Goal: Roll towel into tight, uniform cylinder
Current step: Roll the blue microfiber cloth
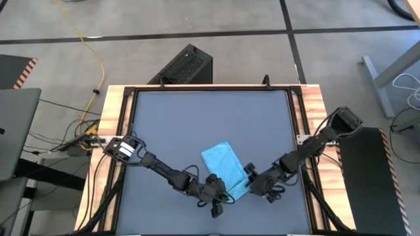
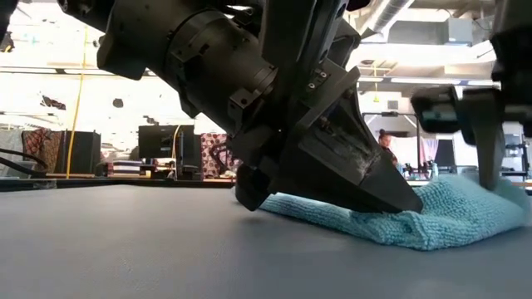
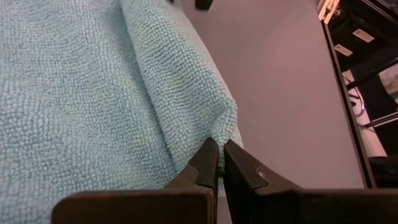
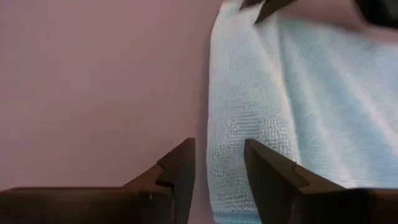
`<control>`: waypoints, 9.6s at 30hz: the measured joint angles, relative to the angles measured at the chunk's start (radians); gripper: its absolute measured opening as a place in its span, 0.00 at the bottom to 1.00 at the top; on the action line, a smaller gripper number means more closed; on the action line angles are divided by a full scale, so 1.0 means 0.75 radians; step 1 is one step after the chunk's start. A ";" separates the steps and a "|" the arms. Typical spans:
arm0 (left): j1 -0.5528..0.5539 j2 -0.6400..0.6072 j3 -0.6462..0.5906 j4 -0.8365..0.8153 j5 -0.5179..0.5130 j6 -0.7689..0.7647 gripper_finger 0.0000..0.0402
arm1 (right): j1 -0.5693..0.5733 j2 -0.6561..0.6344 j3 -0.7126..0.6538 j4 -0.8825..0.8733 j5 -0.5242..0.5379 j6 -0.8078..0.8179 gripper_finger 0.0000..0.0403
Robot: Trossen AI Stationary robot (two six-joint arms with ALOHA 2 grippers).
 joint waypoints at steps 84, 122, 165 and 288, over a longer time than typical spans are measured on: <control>0.049 -0.273 -0.003 -0.317 -0.157 0.536 0.26 | -0.627 0.013 0.001 -0.165 -0.659 0.915 0.04; 0.148 -0.147 0.001 -0.319 -0.106 0.335 0.19 | -0.647 0.014 0.000 -0.161 -0.630 0.967 0.13; 0.086 -0.030 0.000 -0.232 -0.011 0.118 0.00 | -0.582 -0.447 -0.002 -0.431 -0.544 0.616 0.17; -0.010 -0.122 0.001 -0.232 -0.167 0.059 0.17 | -0.680 0.211 -0.008 -0.038 -0.979 0.944 0.07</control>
